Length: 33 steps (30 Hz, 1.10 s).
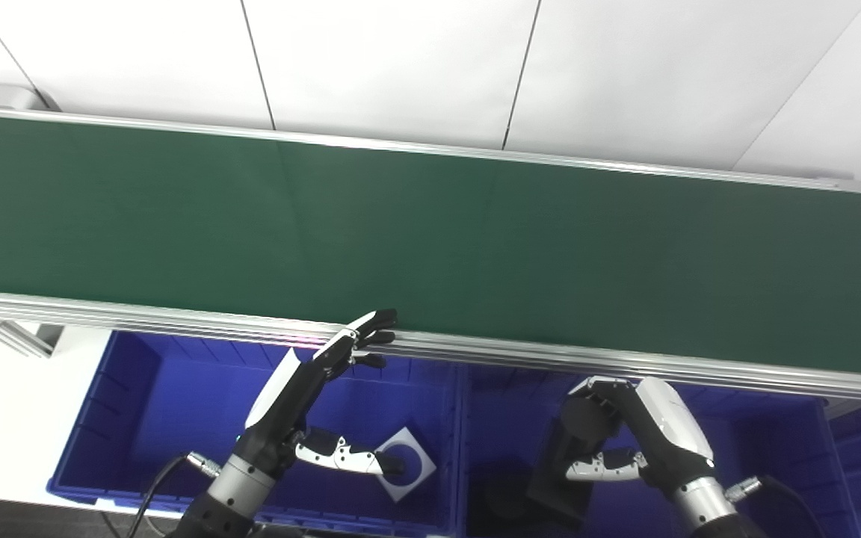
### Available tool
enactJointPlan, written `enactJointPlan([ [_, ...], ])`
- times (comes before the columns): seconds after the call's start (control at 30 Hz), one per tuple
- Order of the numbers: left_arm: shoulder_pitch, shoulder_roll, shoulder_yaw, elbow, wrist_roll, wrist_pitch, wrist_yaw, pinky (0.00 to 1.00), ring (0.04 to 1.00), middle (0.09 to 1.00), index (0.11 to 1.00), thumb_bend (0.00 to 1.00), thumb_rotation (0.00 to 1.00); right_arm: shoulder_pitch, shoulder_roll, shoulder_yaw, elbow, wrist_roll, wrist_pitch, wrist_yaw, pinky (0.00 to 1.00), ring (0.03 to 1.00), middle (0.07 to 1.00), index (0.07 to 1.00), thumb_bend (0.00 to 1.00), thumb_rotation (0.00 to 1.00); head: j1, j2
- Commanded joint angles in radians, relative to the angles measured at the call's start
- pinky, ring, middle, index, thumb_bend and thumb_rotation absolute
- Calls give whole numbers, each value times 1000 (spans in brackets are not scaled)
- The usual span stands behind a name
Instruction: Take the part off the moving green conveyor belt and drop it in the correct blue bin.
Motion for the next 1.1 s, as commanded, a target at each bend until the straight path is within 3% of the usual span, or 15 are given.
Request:
enactJointPlan([
  [0.0,3,-4,6,-31,-7,-27,-6,710,844,892,898,836,205,-21,-5,-8,-16,-22,26,2,392,453,432,540,512,0,-2,-3],
  [0.23,5,-4,15,-32,-9,-27,-19,713,846,890,898,833,196,-13,-6,-24,-35,-34,87,40,471,565,483,508,521,0,-10,-8],
  [0.27,6,-3,15,-32,-13,-28,-23,717,850,891,900,829,192,-5,-5,-32,-48,-23,89,42,495,604,635,502,513,74,-10,-8],
  [0.3,6,-3,15,-33,-16,-28,-25,718,850,893,901,827,187,3,-3,-38,-61,-16,87,42,546,667,724,499,513,109,-11,-7],
  [0.33,6,-2,15,-33,-17,-28,-27,718,849,893,901,826,185,8,-2,-43,-69,-12,86,42,564,689,748,499,513,118,-11,-7],
  [0.37,7,-3,18,-32,-15,-28,-29,716,848,893,899,830,189,21,3,-53,-90,1,84,40,619,747,795,670,599,137,-12,-7],
  [0.43,7,-3,21,-31,-13,-28,-32,714,848,895,900,832,195,47,11,-70,-130,23,73,30,650,791,838,792,682,196,-12,-7],
  [0.7,8,-2,27,-30,-8,-28,-43,705,851,902,899,836,208,138,49,-84,-226,123,-50,-37,660,785,843,846,684,310,-13,-12],
  [0.83,8,1,31,-26,-17,-28,-57,714,860,913,908,835,210,177,73,-72,-221,154,-143,-76,684,788,842,874,727,412,-17,-18],
  [0.97,9,2,40,-27,-25,-26,-75,720,866,923,915,840,209,195,90,-58,-205,172,-195,-87,676,782,857,899,754,470,-19,-21],
  [1.07,7,4,46,-26,-31,-27,-88,723,872,926,918,843,206,208,104,-45,-195,166,-209,-90,678,780,857,895,761,458,-23,-24],
])
